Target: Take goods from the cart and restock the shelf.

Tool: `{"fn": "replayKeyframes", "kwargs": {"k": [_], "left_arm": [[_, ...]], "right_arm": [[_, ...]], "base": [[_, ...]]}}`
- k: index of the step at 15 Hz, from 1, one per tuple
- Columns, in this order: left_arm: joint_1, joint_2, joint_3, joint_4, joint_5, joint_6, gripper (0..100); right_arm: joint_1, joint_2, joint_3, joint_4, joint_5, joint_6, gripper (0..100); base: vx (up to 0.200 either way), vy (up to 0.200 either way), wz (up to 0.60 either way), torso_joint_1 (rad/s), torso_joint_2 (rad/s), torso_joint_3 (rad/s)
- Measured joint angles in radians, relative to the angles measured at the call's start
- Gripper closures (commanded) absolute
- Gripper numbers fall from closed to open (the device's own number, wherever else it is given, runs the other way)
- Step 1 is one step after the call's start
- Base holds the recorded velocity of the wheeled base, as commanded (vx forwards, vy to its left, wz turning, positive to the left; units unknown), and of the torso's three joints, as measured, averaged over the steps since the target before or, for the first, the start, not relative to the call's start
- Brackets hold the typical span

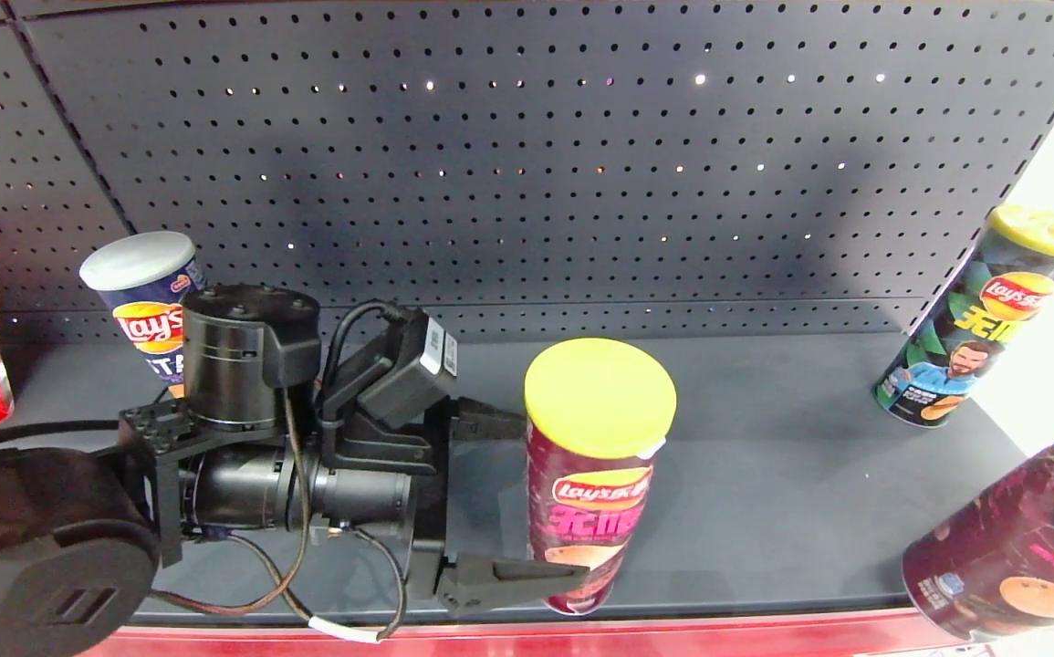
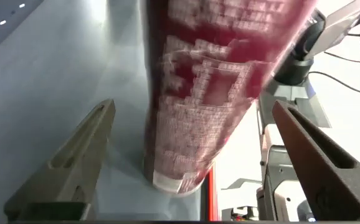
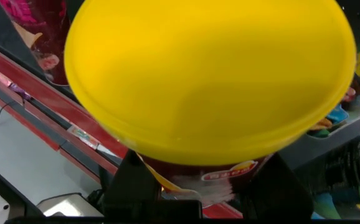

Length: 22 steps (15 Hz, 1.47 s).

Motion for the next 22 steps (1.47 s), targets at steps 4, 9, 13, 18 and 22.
{"fn": "replayKeyframes", "kwargs": {"k": [4,9,13,18,22], "left_arm": [[0.074,-0.102,0.119,0.000,0.029,-0.002,0],[0.144,-0.209,0.238,0.002,0.048,-0.002,0],[0.171,-0.287,0.294,0.005,0.227,-0.002,0],[0.173,-0.321,0.331,0.002,0.217,-0.004,0],[0.173,-0.334,0.360,0.002,0.210,-0.004,0]], "right_arm": [[0.111,0.144,-0.104,-0.009,-0.007,-0.003,100],[0.238,0.349,-0.290,-0.028,-0.054,0.001,100],[0.294,0.546,-0.403,-0.169,-0.083,0.004,100],[0.338,0.744,-0.491,-0.301,-0.090,0.006,100],[0.394,0.856,-0.528,-0.342,-0.108,0.063,100]], "base": [[0.000,0.000,0.00,0.000,0.00,0.000],[0.000,0.000,0.00,0.000,0.00,0.000],[0.000,0.000,0.00,0.000,0.00,0.000],[0.000,0.000,0.00,0.000,0.00,0.000],[0.000,0.000,0.00,0.000,0.00,0.000]]}}
